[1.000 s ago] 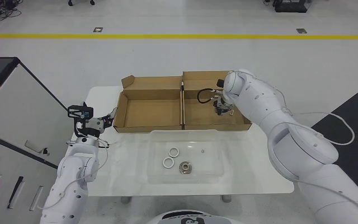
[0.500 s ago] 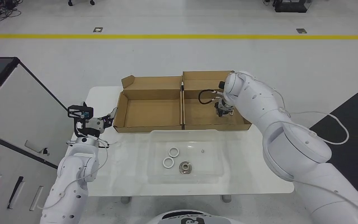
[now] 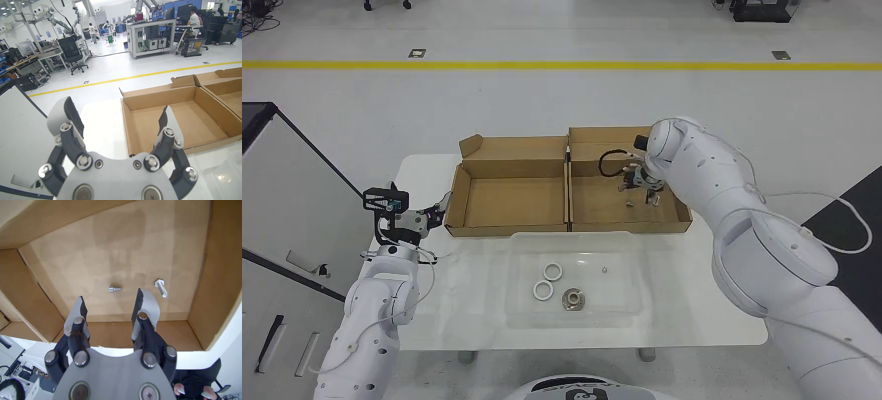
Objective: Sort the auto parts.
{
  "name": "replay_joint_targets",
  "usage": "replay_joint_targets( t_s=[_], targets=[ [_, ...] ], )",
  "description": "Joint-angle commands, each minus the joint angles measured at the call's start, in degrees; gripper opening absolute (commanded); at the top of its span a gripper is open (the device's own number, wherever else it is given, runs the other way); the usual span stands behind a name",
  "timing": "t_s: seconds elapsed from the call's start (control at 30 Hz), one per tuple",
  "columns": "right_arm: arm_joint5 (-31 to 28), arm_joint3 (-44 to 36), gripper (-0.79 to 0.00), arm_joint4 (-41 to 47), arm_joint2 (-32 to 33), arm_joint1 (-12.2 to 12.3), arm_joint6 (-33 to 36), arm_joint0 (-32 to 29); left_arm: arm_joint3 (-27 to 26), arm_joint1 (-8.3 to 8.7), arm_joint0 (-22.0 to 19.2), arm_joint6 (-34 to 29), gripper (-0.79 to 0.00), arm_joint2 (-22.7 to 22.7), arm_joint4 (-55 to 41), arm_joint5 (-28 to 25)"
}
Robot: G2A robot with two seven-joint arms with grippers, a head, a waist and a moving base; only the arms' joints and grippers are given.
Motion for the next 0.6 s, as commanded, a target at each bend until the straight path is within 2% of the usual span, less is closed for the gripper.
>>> replay_joint_targets(
  t_s=[0.0, 0.27, 0.43, 0.57],
  targets=[
    [-1.40, -0.34, 0.000, -0.40, 0.21, 0.17, 0.06, 0.63, 0.00, 0.00, 0.00, 0.00, 0.000, 0.00, 0.00, 0.00],
    [-11.38, -3.72, 0.000, -2.52, 1.26, 1.94, 1.85, 3.17, 0.00, 0.00, 0.00, 0.00, 0.000, 0.00, 0.00, 0.00],
    [-18.25, -8.36, 0.000, -3.12, 2.75, 4.11, 4.86, 3.60, 0.00, 0.00, 0.00, 0.00, 0.000, 0.00, 0.00, 0.00],
    [-20.28, -14.76, 0.000, -3.72, 4.52, 6.44, 7.44, 2.63, 0.00, 0.00, 0.00, 0.00, 0.000, 0.00, 0.00, 0.00]
  ],
)
